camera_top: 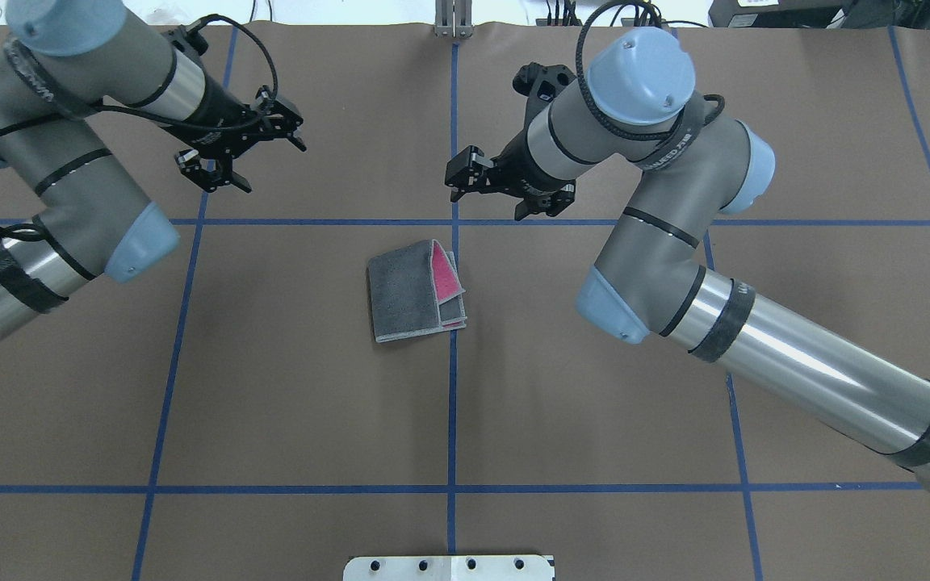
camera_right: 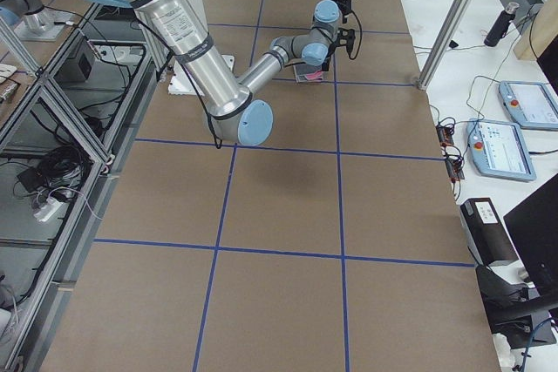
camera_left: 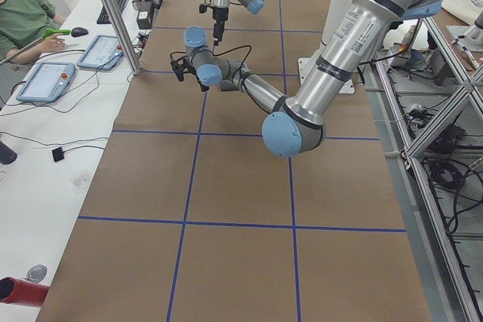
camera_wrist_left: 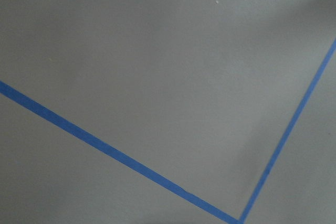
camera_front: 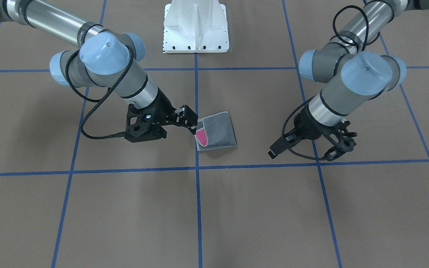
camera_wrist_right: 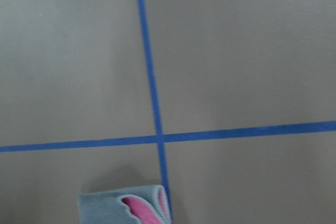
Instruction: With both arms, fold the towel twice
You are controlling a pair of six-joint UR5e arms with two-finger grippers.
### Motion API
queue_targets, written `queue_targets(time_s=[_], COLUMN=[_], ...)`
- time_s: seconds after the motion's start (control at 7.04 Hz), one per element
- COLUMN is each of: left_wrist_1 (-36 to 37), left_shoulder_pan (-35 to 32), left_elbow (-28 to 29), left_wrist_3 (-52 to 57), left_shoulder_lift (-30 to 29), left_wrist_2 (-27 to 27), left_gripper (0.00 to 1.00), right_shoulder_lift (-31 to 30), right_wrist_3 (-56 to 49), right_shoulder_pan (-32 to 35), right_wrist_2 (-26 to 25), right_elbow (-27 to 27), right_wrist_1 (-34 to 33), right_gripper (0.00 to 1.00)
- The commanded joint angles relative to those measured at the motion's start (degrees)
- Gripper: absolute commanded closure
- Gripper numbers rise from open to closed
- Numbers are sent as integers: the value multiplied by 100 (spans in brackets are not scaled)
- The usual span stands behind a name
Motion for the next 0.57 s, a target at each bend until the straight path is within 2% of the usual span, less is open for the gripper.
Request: queue_targets(time_s=[0.0,0.14,0.28,0.43], left_wrist_1=[-28,-37,-28,-28], left_shoulder_pan=[-366,-376,-384,-437], left_elbow=[-74,-74,-74,-74], left_wrist_3=[628,673,674,683], left_shoulder_lift=[387,414,415,441], left_wrist_2=[-306,-307,-307,-307], left_gripper=[0,0,0,0], right_shoulder_lift=[296,671,1014,1026], right_wrist_3=[282,438,631,572], right_shoulder_pan=[-611,-849,-1051,-1106], right_wrist_2=[-810,-1023,-1374,-1403], right_elbow=[-169,-553,-992,-1127], right_wrist_1=[186,188,188,196], right_gripper=[4,9,46,91])
